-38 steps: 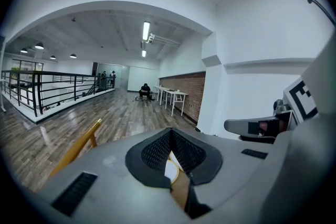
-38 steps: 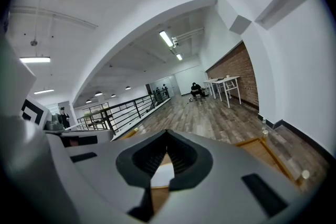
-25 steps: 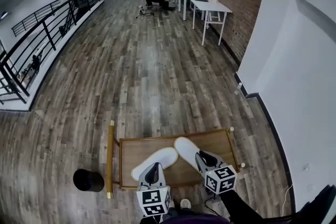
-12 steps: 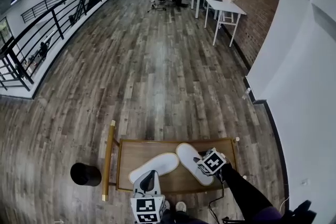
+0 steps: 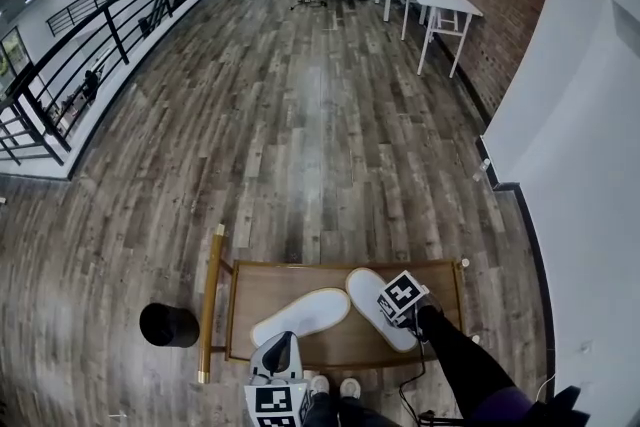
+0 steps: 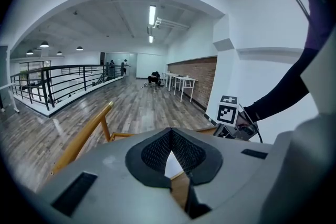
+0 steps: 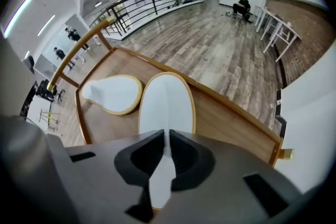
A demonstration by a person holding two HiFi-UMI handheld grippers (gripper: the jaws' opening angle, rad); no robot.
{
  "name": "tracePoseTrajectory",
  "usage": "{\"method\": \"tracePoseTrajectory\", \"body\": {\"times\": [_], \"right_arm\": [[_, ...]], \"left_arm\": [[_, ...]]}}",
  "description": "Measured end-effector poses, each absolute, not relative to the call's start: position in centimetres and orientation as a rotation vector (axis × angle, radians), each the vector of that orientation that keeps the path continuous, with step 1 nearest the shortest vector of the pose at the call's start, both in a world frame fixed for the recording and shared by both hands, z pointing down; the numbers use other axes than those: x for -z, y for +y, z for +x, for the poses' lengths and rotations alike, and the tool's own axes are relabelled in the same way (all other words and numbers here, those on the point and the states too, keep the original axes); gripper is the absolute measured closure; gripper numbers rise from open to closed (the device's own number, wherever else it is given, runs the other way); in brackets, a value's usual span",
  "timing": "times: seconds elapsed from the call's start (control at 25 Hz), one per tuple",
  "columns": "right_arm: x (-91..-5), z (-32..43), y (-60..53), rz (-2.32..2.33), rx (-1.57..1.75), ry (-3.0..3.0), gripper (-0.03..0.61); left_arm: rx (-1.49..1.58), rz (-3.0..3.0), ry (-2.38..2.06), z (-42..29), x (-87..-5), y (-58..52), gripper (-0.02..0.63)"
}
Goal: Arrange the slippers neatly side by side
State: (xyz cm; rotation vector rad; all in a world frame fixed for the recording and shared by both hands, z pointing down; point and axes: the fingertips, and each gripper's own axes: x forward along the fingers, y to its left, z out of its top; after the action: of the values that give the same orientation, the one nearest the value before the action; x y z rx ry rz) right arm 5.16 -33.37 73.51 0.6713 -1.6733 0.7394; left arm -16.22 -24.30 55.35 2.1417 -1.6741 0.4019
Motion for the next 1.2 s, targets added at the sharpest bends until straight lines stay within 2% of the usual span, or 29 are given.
{"method": "tracePoseTrajectory", "body": {"times": [0.4,0.8,1.2], "right_arm": [[-69.8,8.0,-33.7,0.958,-1.259,-1.678,0.560],[-73.1,9.8,-32.0,0.993,-1.302,-1.572,0.560],[-73.0,9.7,-32.6,1.020,-1.276,-1.613,0.557]], "left_arm": [[-0.355,2.181,-1.662,-15.2,-54.5,-25.8,0.612],[-0.373,2.167,-1.655,-15.8,-55.1,-25.1,0.612],[-0.375,2.142,-1.676,-16.2,-55.3,-25.1,0.612]]}}
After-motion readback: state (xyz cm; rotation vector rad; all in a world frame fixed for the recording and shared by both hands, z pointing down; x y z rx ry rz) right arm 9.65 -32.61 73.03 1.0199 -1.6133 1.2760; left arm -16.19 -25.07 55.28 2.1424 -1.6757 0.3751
